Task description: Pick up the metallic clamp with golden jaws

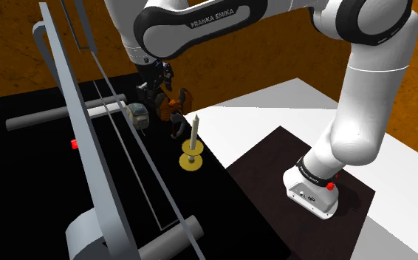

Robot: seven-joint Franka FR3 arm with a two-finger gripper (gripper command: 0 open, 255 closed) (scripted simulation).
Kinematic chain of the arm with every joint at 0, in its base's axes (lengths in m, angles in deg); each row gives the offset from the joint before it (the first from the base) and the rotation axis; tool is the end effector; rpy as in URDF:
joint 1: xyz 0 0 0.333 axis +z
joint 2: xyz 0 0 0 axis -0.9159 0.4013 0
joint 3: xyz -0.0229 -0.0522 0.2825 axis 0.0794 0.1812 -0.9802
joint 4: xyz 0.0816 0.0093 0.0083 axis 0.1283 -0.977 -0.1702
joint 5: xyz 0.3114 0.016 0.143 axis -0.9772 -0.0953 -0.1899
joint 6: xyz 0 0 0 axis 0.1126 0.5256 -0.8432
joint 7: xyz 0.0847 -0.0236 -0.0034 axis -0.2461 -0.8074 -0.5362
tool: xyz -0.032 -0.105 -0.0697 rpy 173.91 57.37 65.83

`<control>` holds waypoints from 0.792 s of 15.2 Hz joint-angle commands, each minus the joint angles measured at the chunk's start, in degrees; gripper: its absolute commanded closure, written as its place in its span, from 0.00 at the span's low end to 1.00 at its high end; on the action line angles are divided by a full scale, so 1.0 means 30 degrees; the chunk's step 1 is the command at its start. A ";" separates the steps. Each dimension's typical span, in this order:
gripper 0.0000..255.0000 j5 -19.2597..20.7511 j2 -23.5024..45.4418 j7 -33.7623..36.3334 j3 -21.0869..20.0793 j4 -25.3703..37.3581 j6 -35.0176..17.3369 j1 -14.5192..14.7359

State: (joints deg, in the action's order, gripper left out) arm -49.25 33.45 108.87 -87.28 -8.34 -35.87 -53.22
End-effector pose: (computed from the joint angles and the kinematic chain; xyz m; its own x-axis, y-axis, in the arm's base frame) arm 0.4751 0.3290 0.3771 0.9332 0.3395 -0.1178 0.3578 -0.9087 0.2153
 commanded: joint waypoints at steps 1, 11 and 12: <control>0.00 0.0113 0.0151 0.0091 0.0054 -0.0354 -0.0480 -0.0027; 1.00 0.0243 0.0331 0.0225 0.0114 -0.0771 -0.1042 -0.0052; 1.00 0.0247 0.0340 0.0227 0.0116 -0.0768 -0.1046 -0.0050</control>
State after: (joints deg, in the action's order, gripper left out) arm -48.56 34.42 109.56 -87.01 -10.56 -39.06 -53.31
